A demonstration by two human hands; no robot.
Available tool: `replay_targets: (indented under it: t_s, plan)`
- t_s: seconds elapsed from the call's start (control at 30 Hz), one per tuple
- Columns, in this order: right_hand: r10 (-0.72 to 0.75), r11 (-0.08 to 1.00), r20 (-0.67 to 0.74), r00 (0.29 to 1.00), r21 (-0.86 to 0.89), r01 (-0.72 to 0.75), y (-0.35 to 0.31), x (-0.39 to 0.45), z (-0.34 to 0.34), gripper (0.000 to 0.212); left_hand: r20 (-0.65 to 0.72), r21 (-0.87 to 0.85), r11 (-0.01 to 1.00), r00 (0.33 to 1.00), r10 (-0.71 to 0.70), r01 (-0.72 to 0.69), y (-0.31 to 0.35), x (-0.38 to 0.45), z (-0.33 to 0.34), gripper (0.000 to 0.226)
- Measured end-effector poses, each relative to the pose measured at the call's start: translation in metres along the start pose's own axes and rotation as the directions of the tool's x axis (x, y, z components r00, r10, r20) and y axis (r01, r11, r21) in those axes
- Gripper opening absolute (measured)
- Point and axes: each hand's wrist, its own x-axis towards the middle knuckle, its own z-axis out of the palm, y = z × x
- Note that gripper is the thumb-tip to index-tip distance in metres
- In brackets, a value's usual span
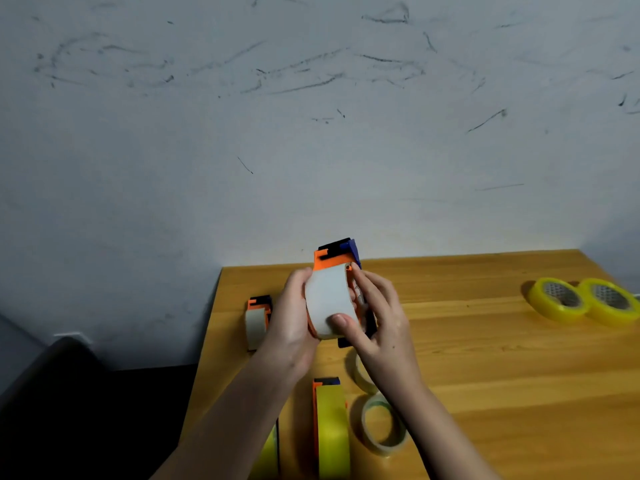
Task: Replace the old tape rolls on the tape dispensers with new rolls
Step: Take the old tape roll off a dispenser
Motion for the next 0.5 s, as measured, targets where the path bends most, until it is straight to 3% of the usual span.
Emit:
replay_targets:
  t_s: [0.17,0.33,0.43,0.5]
  plan:
    - [0.001,0.999,0.009,1.0,-0.038,-0.001,0.005,0.001,-0.003,0.067,-0.008,0.021,0.999,0.999,-0.048,0.048,0.006,-0.002,0.0,0.039]
    - [0.053,0.999,0.03,0.998,-0.008,-0.053,0.002,0.003,0.002,0.07,-0.027,0.099,0.994,0.999,0.044,-0.041,0.007,0.004,0.001,0.036]
    - [0.216,0.946,0.154,0.964,0.211,-0.246,-0.004,0.011,-0.002,0.089,-0.074,0.173,0.98,0.991,0.114,-0.1,0.006,0.009,-0.003,0.036]
    - [0.237,0.928,0.285,0.929,0.217,-0.303,-0.008,0.017,-0.006,0.097,-0.067,0.225,0.964,0.985,0.159,-0.14,0.003,0.012,-0.005,0.032]
